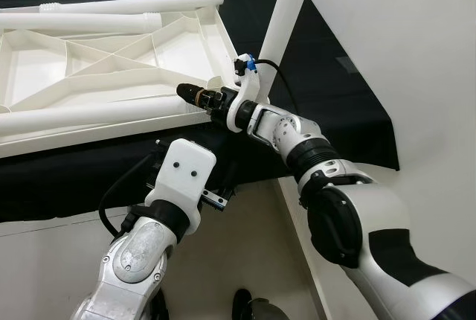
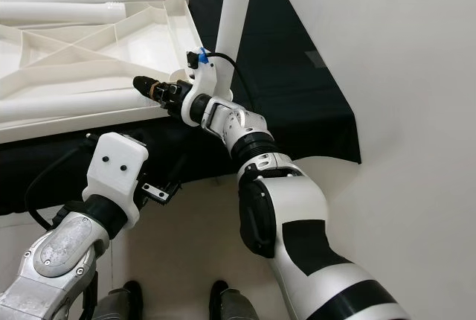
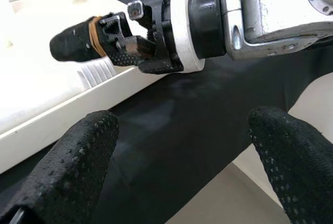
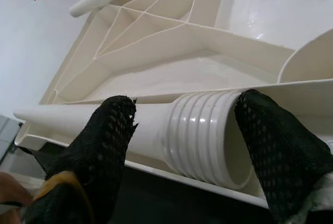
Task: Building children table
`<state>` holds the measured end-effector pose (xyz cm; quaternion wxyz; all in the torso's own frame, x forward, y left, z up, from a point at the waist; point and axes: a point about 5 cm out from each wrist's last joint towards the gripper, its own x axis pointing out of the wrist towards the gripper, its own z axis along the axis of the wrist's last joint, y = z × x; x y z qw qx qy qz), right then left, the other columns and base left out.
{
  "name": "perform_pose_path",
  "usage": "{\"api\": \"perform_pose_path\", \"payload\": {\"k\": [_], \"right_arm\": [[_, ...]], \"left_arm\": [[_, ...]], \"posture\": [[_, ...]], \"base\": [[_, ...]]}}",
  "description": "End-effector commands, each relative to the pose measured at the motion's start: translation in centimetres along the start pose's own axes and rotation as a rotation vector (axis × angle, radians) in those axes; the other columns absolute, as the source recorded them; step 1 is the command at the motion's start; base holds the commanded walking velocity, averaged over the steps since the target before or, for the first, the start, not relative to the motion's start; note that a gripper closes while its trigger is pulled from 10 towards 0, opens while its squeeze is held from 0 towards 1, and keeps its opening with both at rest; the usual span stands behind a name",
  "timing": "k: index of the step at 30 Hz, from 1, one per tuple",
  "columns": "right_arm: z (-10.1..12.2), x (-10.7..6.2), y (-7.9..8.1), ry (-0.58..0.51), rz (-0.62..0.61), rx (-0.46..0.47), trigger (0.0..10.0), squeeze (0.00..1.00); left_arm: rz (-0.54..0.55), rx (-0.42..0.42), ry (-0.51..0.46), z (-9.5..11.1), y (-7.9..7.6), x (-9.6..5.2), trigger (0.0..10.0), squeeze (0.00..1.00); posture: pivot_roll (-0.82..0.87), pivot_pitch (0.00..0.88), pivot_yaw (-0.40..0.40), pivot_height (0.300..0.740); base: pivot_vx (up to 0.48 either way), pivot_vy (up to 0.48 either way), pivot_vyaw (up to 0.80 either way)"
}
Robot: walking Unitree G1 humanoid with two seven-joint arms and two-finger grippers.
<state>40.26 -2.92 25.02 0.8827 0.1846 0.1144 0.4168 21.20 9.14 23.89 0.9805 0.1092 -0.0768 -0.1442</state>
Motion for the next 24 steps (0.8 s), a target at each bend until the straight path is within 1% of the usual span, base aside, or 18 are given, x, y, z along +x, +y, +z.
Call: {"api": "perform_pose_path", "payload": {"k": [1, 6, 7, 10, 12, 13, 15, 16, 18, 19, 21, 22, 24], "right_arm": [[-3.7, -0.8, -1.9, 0.155, -0.078, 0.021, 10.0, 0.00], [-3.6, -0.7, -1.6, 0.147, -0.053, 0.037, 10.0, 0.00], [-3.5, -0.5, -1.3, 0.137, -0.031, 0.054, 10.0, 0.00], [-3.4, -0.4, -1.0, 0.134, -0.015, 0.065, 10.0, 0.00], [-3.3, 0.0, -0.3, 0.130, 0.023, 0.081, 10.0, 0.00], [-3.3, 0.0, -0.3, 0.130, 0.023, 0.081, 10.0, 0.00], [-3.2, 0.5, 0.6, 0.125, 0.068, 0.096, 10.0, 0.00], [-3.2, 0.5, 0.6, 0.125, 0.068, 0.096, 10.0, 0.00], [-3.2, 1.0, 1.5, 0.131, 0.114, 0.105, 10.0, 0.00], [-3.2, 1.0, 1.5, 0.131, 0.114, 0.105, 10.0, 0.00], [-3.6, 1.5, 2.3, 0.156, 0.153, 0.093, 10.0, 0.00], [-3.6, 1.5, 2.3, 0.156, 0.153, 0.093, 10.0, 0.00], [-4.2, 1.9, 3.1, 0.191, 0.186, 0.071, 10.0, 0.00]], "left_arm": [[0.003, 0.001, 0.009, 0.0, 0.0, -0.2, 10.0, 0.00], [0.017, 0.007, 0.015, -0.1, 0.3, -0.1, 10.0, 0.00], [0.020, 0.010, 0.014, -0.1, 0.4, -0.1, 10.0, 0.00], [0.021, 0.012, 0.014, 0.0, 0.4, -0.1, 10.0, 0.00], [0.021, 0.015, 0.014, -0.1, 0.5, 0.0, 10.0, 0.00], [0.021, 0.015, 0.014, -0.1, 0.5, 0.0, 10.0, 0.00], [0.021, 0.016, 0.014, -0.1, 0.4, 0.0, 10.0, 0.00], [0.021, 0.016, 0.014, -0.1, 0.4, 0.0, 10.0, 0.00], [0.022, 0.016, 0.014, -0.1, 0.4, 0.0, 10.0, 0.00], [0.022, 0.016, 0.014, -0.1, 0.4, 0.0, 10.0, 0.00], [0.023, 0.016, 0.014, -0.1, 0.4, 0.0, 10.0, 0.00], [0.023, 0.016, 0.014, -0.1, 0.4, 0.0, 10.0, 0.00], [0.025, 0.017, 0.013, -0.1, 0.4, 0.0, 10.0, 0.00]], "posture": [[0.09, 0.351, -0.159, 0.740], [0.09, 0.352, -0.161, 0.740], [0.09, 0.350, -0.160, 0.740], [0.09, 0.350, -0.160, 0.740], [0.09, 0.345, -0.159, 0.740], [0.09, 0.345, -0.159, 0.740], [0.09, 0.341, -0.160, 0.740], [0.09, 0.341, -0.160, 0.740], [0.09, 0.342, -0.158, 0.740], [0.09, 0.342, -0.158, 0.740], [0.09, 0.338, -0.160, 0.740], [0.09, 0.338, -0.160, 0.740], [0.09, 0.335, -0.164, 0.740]], "base": [[0.000, 0.000, 0.00], [0.000, 0.000, 0.00], [0.000, 0.000, 0.00], [0.000, 0.000, 0.00], [0.000, 0.000, 0.00], [0.000, 0.000, 0.00], [0.000, 0.000, 0.00], [0.000, 0.000, 0.00], [0.000, 0.000, 0.00], [0.000, 0.000, 0.00], [0.000, 0.000, 0.00], [0.000, 0.000, 0.00], [0.000, 0.000, 0.00]]}}
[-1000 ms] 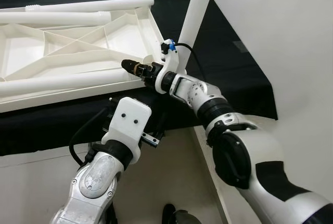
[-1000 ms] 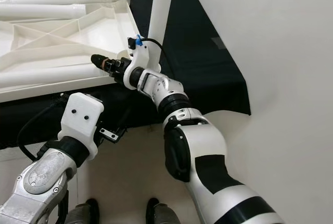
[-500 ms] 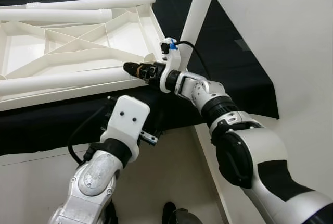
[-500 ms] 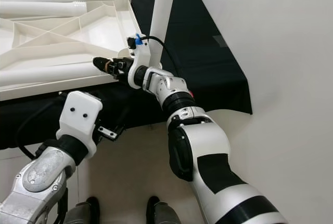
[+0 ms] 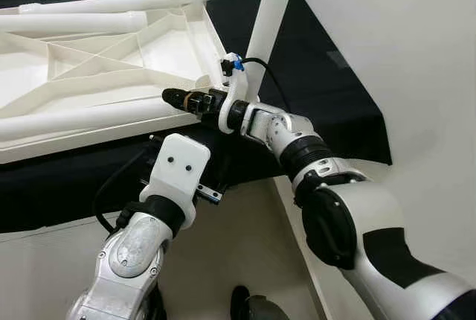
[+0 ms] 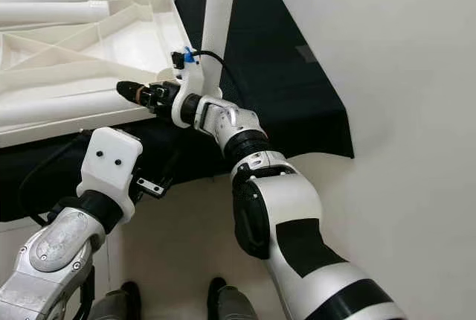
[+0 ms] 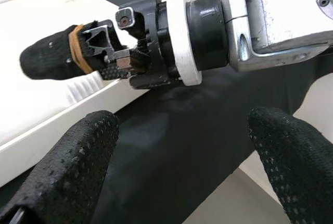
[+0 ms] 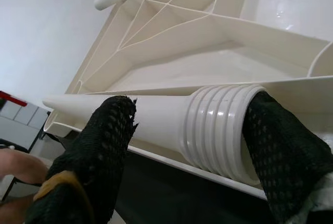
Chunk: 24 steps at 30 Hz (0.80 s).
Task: Building children table
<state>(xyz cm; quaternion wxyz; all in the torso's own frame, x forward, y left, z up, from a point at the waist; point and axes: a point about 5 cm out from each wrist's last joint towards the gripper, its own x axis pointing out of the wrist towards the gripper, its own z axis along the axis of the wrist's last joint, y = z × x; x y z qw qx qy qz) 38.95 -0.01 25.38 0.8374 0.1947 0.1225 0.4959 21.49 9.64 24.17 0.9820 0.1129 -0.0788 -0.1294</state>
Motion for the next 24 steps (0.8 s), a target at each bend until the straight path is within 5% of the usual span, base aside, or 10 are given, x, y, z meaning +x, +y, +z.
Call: {"api": "perform_pose_path", "payload": {"k": [1, 10, 11, 14, 15, 24], "right_arm": [[-3.3, 0.6, 0.1, 0.140, 0.009, 0.060, 10.0, 0.00], [-3.5, 1.6, 1.5, 0.137, 0.071, 0.081, 9.7, 0.00], [-3.5, 1.7, 1.4, 0.128, 0.048, 0.085, 1.4, 0.00], [-3.5, 1.7, 1.3, 0.122, 0.031, 0.088, 1.4, 0.00], [-3.6, 1.6, 1.1, 0.119, 0.019, 0.084, 0.0, 0.00], [-3.6, 1.0, -0.2, 0.116, -0.092, 0.060, 0.0, 0.00]], "left_arm": [[-0.004, 0.007, 0.013, -0.2, -0.2, -0.2, 10.0, 0.00], [0.020, 0.015, 0.009, -0.2, 0.3, -0.2, 10.0, 0.00], [0.022, 0.016, 0.008, -0.2, 0.4, -0.2, 10.0, 0.00], [0.023, 0.017, 0.007, -0.2, 0.4, -0.2, 10.0, 0.00], [0.025, 0.018, 0.007, -0.2, 0.4, -0.2, 10.0, 0.00], [0.029, 0.019, 0.009, -0.2, 0.5, -0.3, 10.0, 0.00]], "posture": [[0.09, 0.335, -0.164, 0.740], [0.08, 0.327, -0.171, 0.740], [0.08, 0.326, -0.171, 0.740], [0.08, 0.326, -0.171, 0.740], [0.08, 0.325, -0.175, 0.740], [0.08, 0.327, -0.176, 0.740]], "base": [[0.000, 0.000, 0.00], [0.000, 0.000, 0.00], [0.000, 0.000, 0.00], [0.000, 0.000, 0.00], [0.000, 0.000, 0.00], [0.000, 0.000, 0.00]]}}
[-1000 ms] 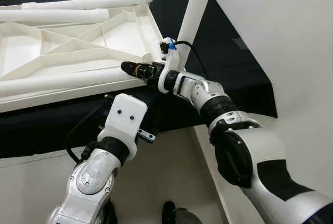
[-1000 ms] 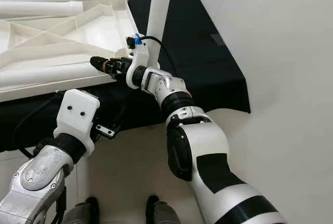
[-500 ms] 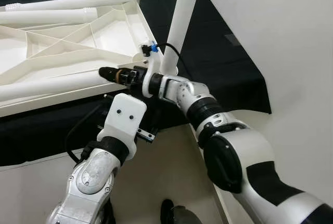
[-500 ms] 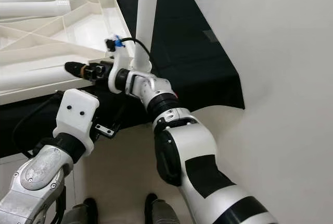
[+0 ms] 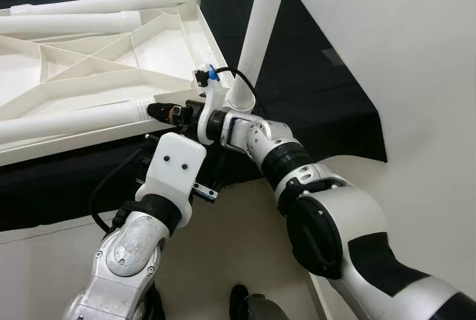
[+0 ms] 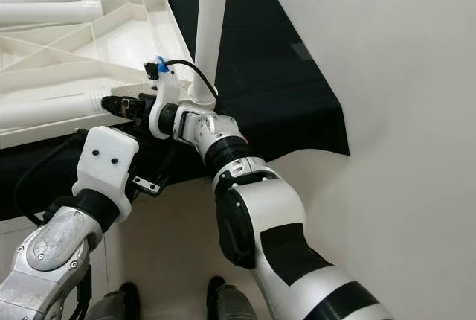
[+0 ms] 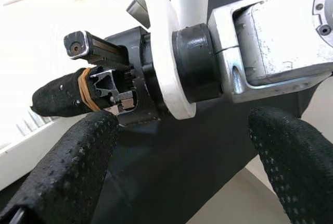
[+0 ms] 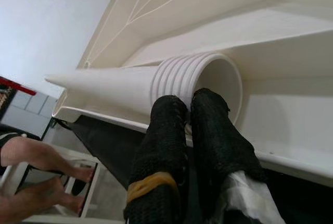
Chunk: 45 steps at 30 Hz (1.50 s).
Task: Building children table
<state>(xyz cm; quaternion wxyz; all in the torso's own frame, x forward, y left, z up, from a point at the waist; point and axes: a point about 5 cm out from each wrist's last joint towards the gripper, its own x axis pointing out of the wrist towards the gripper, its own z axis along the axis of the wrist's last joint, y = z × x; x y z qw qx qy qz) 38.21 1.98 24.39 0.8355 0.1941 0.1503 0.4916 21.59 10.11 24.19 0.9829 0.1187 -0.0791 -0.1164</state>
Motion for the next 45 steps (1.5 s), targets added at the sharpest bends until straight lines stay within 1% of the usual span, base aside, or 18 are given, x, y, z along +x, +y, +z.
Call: {"api": "perform_pose_path", "payload": {"k": [1, 7, 10, 14, 15, 20, 21, 25, 27, 28, 30, 31, 34, 35, 38, 41, 43, 45], "right_arm": [[-2.0, -0.5, -1.6, 0.065, -0.107, 0.041, 0.0, 0.00], [-2.1, -0.8, -2.1, 0.058, -0.146, 0.058, 0.0, 0.00], [-2.3, -1.4, -3.0, 0.050, -0.224, 0.067, 0.0, 0.00], [-2.2, -1.7, -3.4, 0.040, -0.257, 0.066, 0.0, 0.00], [-2.0, -1.8, -3.6, 0.026, -0.276, 0.064, 10.0, 0.00], [-1.0, -1.8, -3.5, -0.026, -0.274, 0.080, 10.0, 0.00], [-0.8, -1.8, -3.5, -0.035, -0.276, 0.071, 10.0, 1.00], [-0.5, -1.9, -3.4, -0.050, -0.277, 0.065, 10.0, 1.00], [0.7, -2.1, -3.4, -0.116, -0.271, 0.085, 10.0, 1.00], [0.7, -2.1, -3.4, -0.116, -0.271, 0.085, 10.0, 1.00], [2.0, -2.5, -3.4, -0.187, -0.269, 0.090, 10.0, 1.00], [2.0, -2.5, -3.4, -0.187, -0.269, 0.090, 10.0, 1.00], [3.3, -2.9, -3.3, -0.261, -0.266, 0.103, 10.0, 1.00], [3.9, -3.0, -3.1, -0.288, -0.238, 0.102, 10.0, 0.00], [5.1, -3.3, -2.6, -0.338, -0.168, 0.082, 10.0, 0.00], [6.7, -3.7, -1.8, -0.418, -0.095, -0.011, 10.0, 0.00], [7.1, -3.8, -1.5, -0.437, -0.081, -0.026, 10.0, 0.00], [7.7, -3.8, -0.7, -0.470, -0.022, -0.070, 10.0, 0.00]], "left_arm": [[0.004, 0.005, 0.003, -0.1, 0.0, -0.2, 10.0, 0.00], [0.009, 0.006, 0.001, 0.0, 0.1, -0.1, 10.0, 0.00], [0.017, 0.012, 0.003, -0.1, 0.3, -0.1, 10.0, 0.00], [0.017, 0.014, 0.003, -0.1, 0.3, -0.1, 10.0, 0.00], [0.017, 0.014, 0.004, -0.1, 0.4, -0.1, 10.0, 0.00], [0.015, 0.014, 0.007, -0.2, 0.3, -0.1, 10.0, 0.00], [0.015, 0.014, 0.007, -0.2, 0.3, -0.1, 10.0, 0.00], [0.015, 0.014, 0.006, -0.1, 0.3, -0.1, 10.0, 0.00], [0.016, 0.014, 0.005, -0.2, 0.3, 0.0, 10.0, 0.00], [0.016, 0.014, 0.005, -0.2, 0.3, 0.0, 10.0, 0.00], [0.017, 0.014, 0.005, -0.2, 0.4, 0.0, 10.0, 0.00], [0.017, 0.014, 0.005, -0.2, 0.4, 0.0, 10.0, 0.00], [0.018, 0.016, 0.005, -0.2, 0.4, 0.0, 10.0, 0.00], [0.019, 0.016, 0.005, -0.2, 0.5, 0.0, 10.0, 0.00], [0.021, 0.017, 0.003, -0.2, 0.5, 0.0, 10.0, 0.00], [0.022, 0.017, 0.000, -0.2, 0.5, 0.1, 10.0, 0.00], [0.022, 0.018, -0.001, -0.2, 0.5, 0.2, 10.0, 0.00], [0.022, 0.017, -0.003, -0.2, 0.6, 0.3, 10.0, 0.00]], "posture": [[0.08, 0.328, -0.175, 0.740], [0.08, 0.331, -0.175, 0.740], [0.08, 0.333, -0.173, 0.740], [0.08, 0.333, -0.173, 0.740], [0.08, 0.333, -0.171, 0.740], [0.08, 0.332, -0.170, 0.740], [0.08, 0.332, -0.170, 0.740], [0.08, 0.332, -0.169, 0.740], [0.08, 0.331, -0.170, 0.740], [0.08, 0.331, -0.170, 0.740], [0.08, 0.332, -0.171, 0.740], [0.08, 0.332, -0.171, 0.740], [0.08, 0.330, -0.171, 0.740], [0.07, 0.328, -0.171, 0.740], [0.07, 0.325, -0.170, 0.740], [0.07, 0.319, -0.170, 0.740], [0.07, 0.319, -0.170, 0.740], [0.07, 0.310, -0.164, 0.740]], "base": [[0.000, 0.000, 0.00], [0.000, 0.000, 0.00], [0.000, 0.000, 0.00], [0.000, 0.000, 0.00], [0.000, 0.000, 0.00], [0.000, 0.000, 0.00], [0.000, 0.000, 0.00], [0.000, 0.000, 0.00], [0.000, 0.000, 0.00], [0.000, 0.000, 0.00], [0.000, 0.000, 0.00], [0.000, 0.000, 0.00], [0.000, 0.000, 0.00], [0.000, 0.000, 0.00], [0.000, 0.000, 0.00], [0.000, 0.000, 0.00], [0.000, 0.000, 0.00], [0.000, 0.000, 0.00]]}}
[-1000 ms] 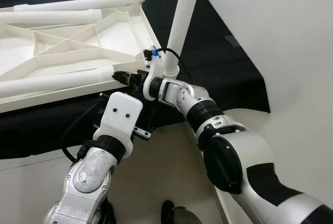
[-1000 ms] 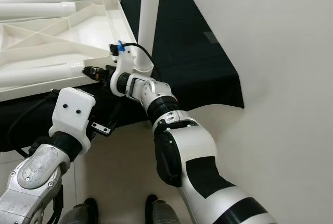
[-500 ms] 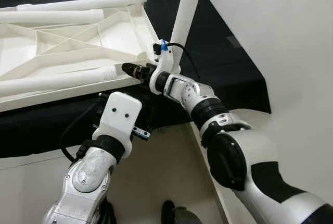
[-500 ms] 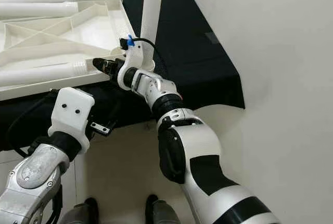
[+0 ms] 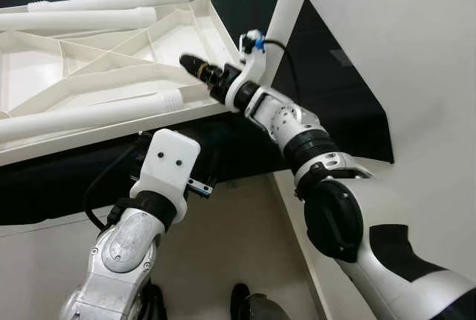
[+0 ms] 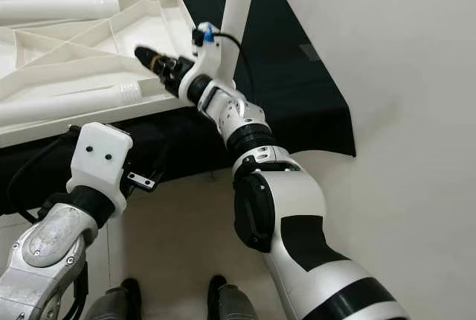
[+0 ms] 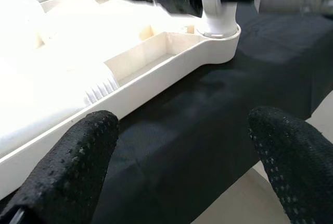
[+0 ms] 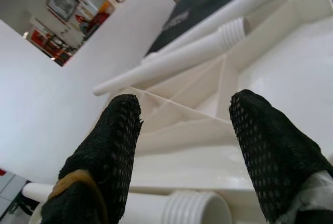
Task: Building children table
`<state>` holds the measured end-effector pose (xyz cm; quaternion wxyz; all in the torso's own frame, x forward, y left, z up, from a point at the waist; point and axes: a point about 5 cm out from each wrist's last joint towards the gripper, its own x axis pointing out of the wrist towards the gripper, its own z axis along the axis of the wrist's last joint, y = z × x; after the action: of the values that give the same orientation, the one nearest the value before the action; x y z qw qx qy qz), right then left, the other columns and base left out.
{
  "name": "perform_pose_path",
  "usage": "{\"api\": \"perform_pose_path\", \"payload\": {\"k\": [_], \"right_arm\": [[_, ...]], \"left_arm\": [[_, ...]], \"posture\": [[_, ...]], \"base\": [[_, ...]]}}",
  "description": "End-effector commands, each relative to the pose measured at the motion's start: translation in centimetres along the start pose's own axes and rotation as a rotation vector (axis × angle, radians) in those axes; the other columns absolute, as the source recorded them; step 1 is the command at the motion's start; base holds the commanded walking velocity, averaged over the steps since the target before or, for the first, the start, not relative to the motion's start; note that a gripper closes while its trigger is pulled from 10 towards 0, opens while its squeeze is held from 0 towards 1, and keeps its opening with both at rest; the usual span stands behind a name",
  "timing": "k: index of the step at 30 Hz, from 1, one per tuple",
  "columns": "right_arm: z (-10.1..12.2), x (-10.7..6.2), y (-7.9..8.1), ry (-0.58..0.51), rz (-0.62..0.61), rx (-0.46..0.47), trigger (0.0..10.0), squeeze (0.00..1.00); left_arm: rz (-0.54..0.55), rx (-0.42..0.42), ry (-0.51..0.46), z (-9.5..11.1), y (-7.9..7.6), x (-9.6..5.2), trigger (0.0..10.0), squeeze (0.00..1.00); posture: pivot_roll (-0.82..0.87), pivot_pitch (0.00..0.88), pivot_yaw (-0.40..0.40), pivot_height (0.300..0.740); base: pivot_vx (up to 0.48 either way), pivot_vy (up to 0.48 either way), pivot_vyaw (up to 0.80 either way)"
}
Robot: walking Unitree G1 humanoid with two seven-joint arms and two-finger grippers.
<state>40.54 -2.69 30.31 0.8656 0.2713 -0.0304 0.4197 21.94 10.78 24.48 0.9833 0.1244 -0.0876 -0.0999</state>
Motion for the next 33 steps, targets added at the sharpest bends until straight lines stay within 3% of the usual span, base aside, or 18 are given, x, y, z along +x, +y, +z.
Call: {"api": "perform_pose_path", "payload": {"k": [1, 5, 7, 9, 11, 22, 25, 27, 33], "right_arm": [[0.7, -0.1, 0.3, -0.054, 0.039, -0.022, 10.0, 0.00], [1.1, -0.3, 1.5, -0.116, 0.109, -0.182, 10.0, 0.00], [1.1, -0.4, 1.6, -0.125, 0.118, -0.200, 10.0, 0.00], [1.2, -1.3, 1.3, -0.165, 0.032, -0.415, 10.0, 0.00], [1.5, -2.0, 1.1, -0.205, 0.013, -0.506, 10.0, 0.00], [3.4, -4.8, 0.6, -0.312, -0.125, -0.645, 10.0, 0.00], [3.1, -5.6, 0.8, -0.310, -0.145, -0.712, 10.0, 0.00], [2.9, -5.9, 0.8, -0.306, -0.152, -0.738, 10.0, 0.00], [2.0, -6.8, -0.1, -0.262, -0.212, -0.738, 10.0, 0.00]], "left_arm": [[-0.012, 0.001, 0.008, -0.3, -0.2, 0.1, 10.0, 0.00], [-0.010, 0.002, -0.001, -0.2, -0.3, 0.2, 10.0, 0.00], [-0.008, 0.002, -0.003, -0.2, -0.3, 0.3, 10.0, 0.00], [0.019, -0.004, -0.014, -0.2, 0.0, 0.3, 10.0, 0.00], [0.032, -0.007, -0.023, -0.2, 0.2, 0.5, 10.0, 0.00], [0.124, -0.018, -0.049, -0.1, 1.3, 1.5, 10.0, 0.00], [0.255, -0.120, 0.015, -1.0, 2.8, 1.8, 10.0, 0.00], [0.285, -0.134, 0.026, -1.2, 3.2, 1.8, 10.0, 0.00], [0.352, -0.084, -0.004, -0.8, 5.0, 2.2, 10.0, 0.00]], "posture": [[0.07, 0.310, -0.164, 0.740], [0.07, 0.284, -0.165, 0.740], [0.07, 0.284, -0.165, 0.740], [0.07, 0.262, -0.162, 0.740], [0.06, 0.249, -0.163, 0.740], [0.06, 0.194, -0.157, 0.740], [0.06, 0.171, -0.152, 0.740], [0.06, 0.167, -0.153, 0.740], [0.06, 0.167, -0.149, 0.740]], "base": [[0.000, 0.000, 0.00], [0.000, 0.000, 0.00], [0.000, 0.000, 0.00], [0.000, 0.000, 0.00], [0.000, 0.000, 0.40], [0.000, 0.000, 0.80], [0.000, 0.000, 0.80], [0.000, 0.000, 0.80], [0.000, 0.000, 0.66]]}}
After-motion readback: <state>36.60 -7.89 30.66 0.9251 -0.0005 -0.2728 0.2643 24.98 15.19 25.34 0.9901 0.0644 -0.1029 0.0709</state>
